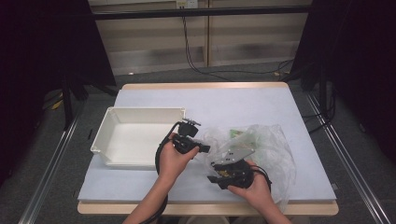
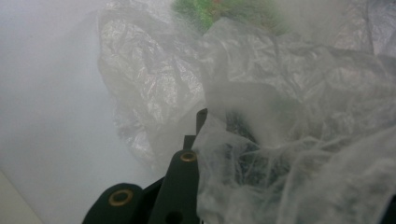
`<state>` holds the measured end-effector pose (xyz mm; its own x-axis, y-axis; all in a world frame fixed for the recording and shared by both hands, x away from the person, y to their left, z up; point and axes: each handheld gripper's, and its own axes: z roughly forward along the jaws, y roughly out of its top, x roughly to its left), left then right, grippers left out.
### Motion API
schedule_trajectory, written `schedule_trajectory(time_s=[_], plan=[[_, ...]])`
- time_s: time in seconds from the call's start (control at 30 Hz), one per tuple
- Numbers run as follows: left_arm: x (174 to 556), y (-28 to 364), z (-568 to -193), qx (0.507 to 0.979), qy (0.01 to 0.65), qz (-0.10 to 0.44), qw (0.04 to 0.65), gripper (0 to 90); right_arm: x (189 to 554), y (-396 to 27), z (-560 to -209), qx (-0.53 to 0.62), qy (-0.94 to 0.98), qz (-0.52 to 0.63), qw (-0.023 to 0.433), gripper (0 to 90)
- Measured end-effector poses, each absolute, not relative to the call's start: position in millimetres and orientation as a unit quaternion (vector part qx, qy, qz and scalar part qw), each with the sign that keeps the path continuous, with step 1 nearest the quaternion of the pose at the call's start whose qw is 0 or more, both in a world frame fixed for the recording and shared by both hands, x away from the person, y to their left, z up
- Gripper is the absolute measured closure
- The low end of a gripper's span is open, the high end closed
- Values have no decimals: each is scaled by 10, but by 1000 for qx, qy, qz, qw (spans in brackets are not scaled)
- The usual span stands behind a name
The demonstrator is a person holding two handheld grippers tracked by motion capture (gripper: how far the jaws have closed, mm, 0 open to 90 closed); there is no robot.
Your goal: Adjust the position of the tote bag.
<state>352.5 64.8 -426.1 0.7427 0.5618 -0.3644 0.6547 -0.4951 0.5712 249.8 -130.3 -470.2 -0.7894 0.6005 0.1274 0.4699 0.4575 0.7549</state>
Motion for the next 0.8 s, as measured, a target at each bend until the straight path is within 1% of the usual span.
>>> schedule_trajectory(time_s=[0.1, 0.17, 0.23, 0.3, 0.37, 0.43, 0.47, 0.5, 0.53, 0.6, 0.63, 0.7, 0.73, 0.8], plan=[[3534, 652, -4266, 861, 356, -67, 357, 883, 2501, -1401, -4621, 331, 843, 415, 92, 387], [3527, 638, -4260, 857, 360, -69, 362, 887, 2529, -1476, -4580, 341, 837, 413, 111, 370], [3525, 650, -4266, 859, 356, -74, 361, 889, 2584, -1513, -4575, 351, 832, 413, 118, 322], [3520, 668, -4265, 860, 354, -75, 360, 889, 2657, -1512, -4601, 357, 830, 412, 117, 316], [3491, 664, -4252, 849, 366, -79, 374, 887, 2736, -1470, -4647, 357, 832, 411, 111, 313], [3480, 671, -4233, 845, 367, -78, 382, 883, 2785, -1404, -4684, 344, 839, 410, 100, 372], [3485, 688, -4222, 846, 362, -76, 383, 877, 2793, -1385, -4695, 342, 841, 407, 98, 420], [3480, 688, -4216, 842, 366, -80, 389, 857, 2802, -1365, -4717, 337, 844, 407, 92, 531], [3482, 695, -4215, 840, 365, -81, 393, 819, 2805, -1354, -4734, 330, 846, 411, 79, 626], [3480, 703, -4204, 834, 367, -83, 404, 727, 2779, -1325, -4753, 317, 852, 411, 65, 738], [3480, 705, -4198, 833, 367, -83, 406, 703, 2765, -1311, -4760, 310, 856, 409, 64, 767], [3468, 694, -4192, 830, 370, -80, 410, 573, 2733, -1293, -4766, 303, 858, 411, 58, 797], [3462, 678, -4196, 828, 368, -87, 413, 548, 2717, -1280, -4766, 299, 860, 409, 56, 812], [3448, 643, -4217, 833, 366, -82, 408, 488, 2683, -1254, -4751, 286, 866, 406, 56, 818]])
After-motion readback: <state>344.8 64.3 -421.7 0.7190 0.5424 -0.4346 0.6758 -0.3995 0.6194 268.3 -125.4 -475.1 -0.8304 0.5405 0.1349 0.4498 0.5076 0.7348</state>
